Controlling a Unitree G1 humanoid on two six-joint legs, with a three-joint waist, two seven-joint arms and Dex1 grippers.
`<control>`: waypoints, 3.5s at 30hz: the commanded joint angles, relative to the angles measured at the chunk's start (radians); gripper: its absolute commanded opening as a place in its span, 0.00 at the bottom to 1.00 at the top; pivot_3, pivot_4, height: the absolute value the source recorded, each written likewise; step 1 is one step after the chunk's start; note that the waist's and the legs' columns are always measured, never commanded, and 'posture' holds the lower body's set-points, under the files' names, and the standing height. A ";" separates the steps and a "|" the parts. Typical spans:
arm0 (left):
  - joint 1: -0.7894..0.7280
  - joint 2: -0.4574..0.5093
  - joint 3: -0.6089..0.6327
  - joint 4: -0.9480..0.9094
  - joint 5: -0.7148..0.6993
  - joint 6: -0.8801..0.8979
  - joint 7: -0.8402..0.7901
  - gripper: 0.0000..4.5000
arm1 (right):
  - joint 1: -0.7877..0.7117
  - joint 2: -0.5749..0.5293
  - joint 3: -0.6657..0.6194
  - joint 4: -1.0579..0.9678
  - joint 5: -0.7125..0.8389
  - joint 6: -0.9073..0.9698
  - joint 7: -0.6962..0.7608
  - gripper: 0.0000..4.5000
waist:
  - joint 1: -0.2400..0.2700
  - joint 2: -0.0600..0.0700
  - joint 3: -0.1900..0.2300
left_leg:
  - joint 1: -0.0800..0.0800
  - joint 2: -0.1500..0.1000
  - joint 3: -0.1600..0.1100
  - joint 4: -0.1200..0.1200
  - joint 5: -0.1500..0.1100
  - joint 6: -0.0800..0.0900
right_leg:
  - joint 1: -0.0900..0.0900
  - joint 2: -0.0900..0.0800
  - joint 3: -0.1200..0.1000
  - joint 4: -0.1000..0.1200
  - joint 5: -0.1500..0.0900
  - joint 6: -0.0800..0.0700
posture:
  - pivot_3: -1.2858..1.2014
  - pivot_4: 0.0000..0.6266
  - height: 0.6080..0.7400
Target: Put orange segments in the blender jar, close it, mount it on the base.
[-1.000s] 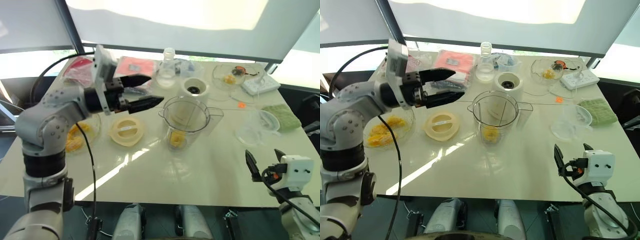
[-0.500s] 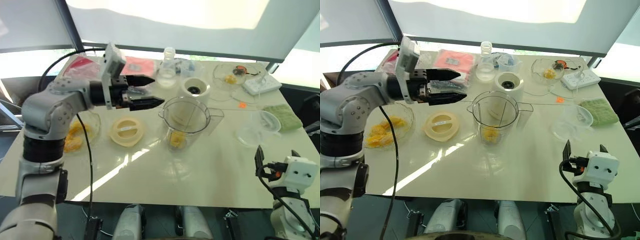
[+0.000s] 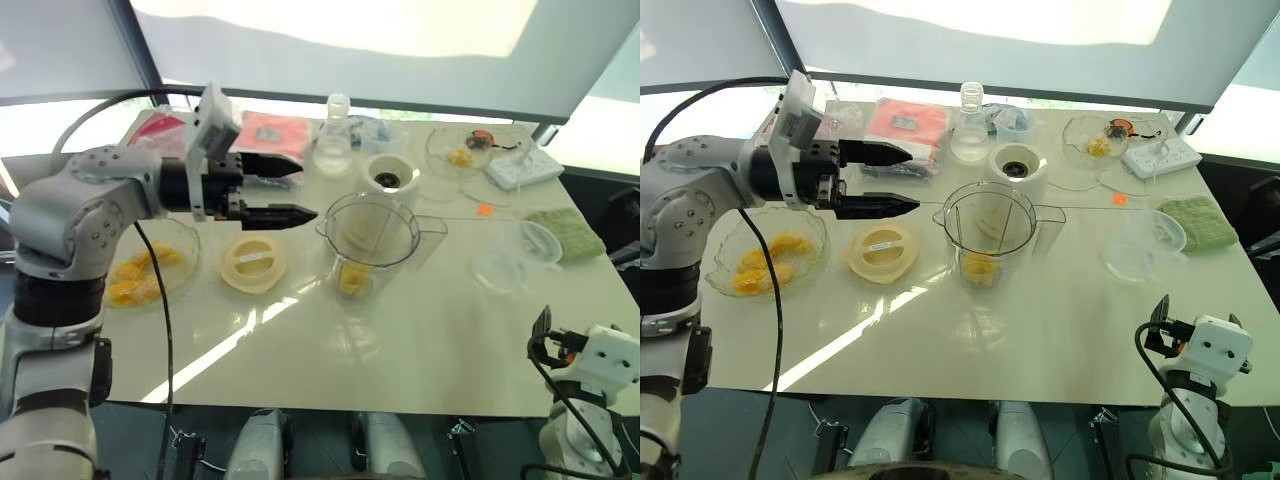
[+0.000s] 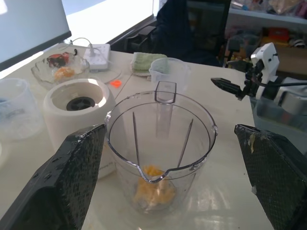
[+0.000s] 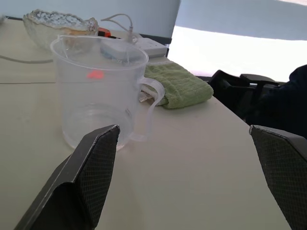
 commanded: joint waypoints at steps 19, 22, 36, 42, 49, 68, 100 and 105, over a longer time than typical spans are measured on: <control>-0.043 0.021 0.006 -0.041 -0.013 0.019 0.026 0.99 | -0.281 -0.122 -0.024 0.348 -0.008 -0.174 -0.001 1.00 | -0.021 0.003 0.000 | 0.002 -0.001 0.001 0.001 0.000 -0.001 | 0.001 0.000 0.002 0.001 0.000 0.000 | 0.52 0.24 1.00; -0.041 0.023 0.012 -0.049 -0.019 0.028 0.036 0.99 | -0.314 -0.140 -0.020 0.394 -0.020 -0.191 -0.001 1.00 | -0.021 0.004 0.000 | 0.002 -0.001 0.001 0.001 0.000 -0.001 | 0.001 0.000 0.002 0.001 0.000 0.000 | 0.52 0.24 1.00; -0.016 0.032 0.019 -0.078 -0.018 0.031 0.058 0.99 | -0.331 -0.156 -0.020 0.459 -0.031 -0.226 -0.032 1.00 | -0.021 0.004 0.000 | 0.002 -0.001 0.001 0.001 0.001 -0.001 | 0.001 0.000 0.002 0.001 0.000 0.000 | 0.52 0.24 1.00; -0.016 0.024 0.011 -0.074 -0.014 0.024 0.057 0.99 | -0.328 -0.159 -0.019 0.483 -0.035 -0.235 -0.049 1.00 | -0.022 0.004 0.000 | 0.002 -0.001 0.001 0.001 0.001 -0.001 | 0.001 0.000 0.002 0.001 0.000 0.000 | 0.52 0.24 1.00; -0.014 0.018 0.007 -0.075 -0.010 0.020 0.060 0.99 | -0.411 -0.199 -0.012 0.610 -0.040 -0.265 -0.045 1.00 | -0.024 0.005 0.000 | 0.002 -0.001 0.002 0.001 0.001 -0.001 | 0.001 0.000 0.003 0.001 0.000 0.000 | 0.52 0.24 1.00; 0.005 0.017 -0.002 -0.096 0.007 0.001 0.078 0.99 | -0.499 -0.250 0.005 0.803 -0.068 -0.327 -0.099 1.00 | -0.024 0.005 0.000 | 0.002 -0.001 0.002 0.001 0.001 -0.001 | 0.001 0.000 0.003 0.001 0.000 0.001 | 0.52 0.24 1.00; 0.034 0.022 -0.011 -0.127 0.014 -0.016 0.100 1.00 | -0.713 -0.323 0.036 1.187 -0.006 -0.464 0.003 0.02 | -0.048 0.005 0.000 | 0.002 -0.001 0.002 0.000 0.001 -0.001 | 0.002 0.000 0.004 0.001 0.001 0.002 | 0.52 0.24 1.00; 0.029 0.019 -0.011 -0.124 0.010 -0.012 0.099 1.00 | -0.688 -0.313 0.039 1.154 0.003 -0.468 0.001 0.02 | -0.046 0.005 0.000 | 0.002 -0.002 0.002 0.000 0.001 -0.001 | 0.002 0.000 0.004 0.000 0.002 0.003 | 0.52 0.24 1.00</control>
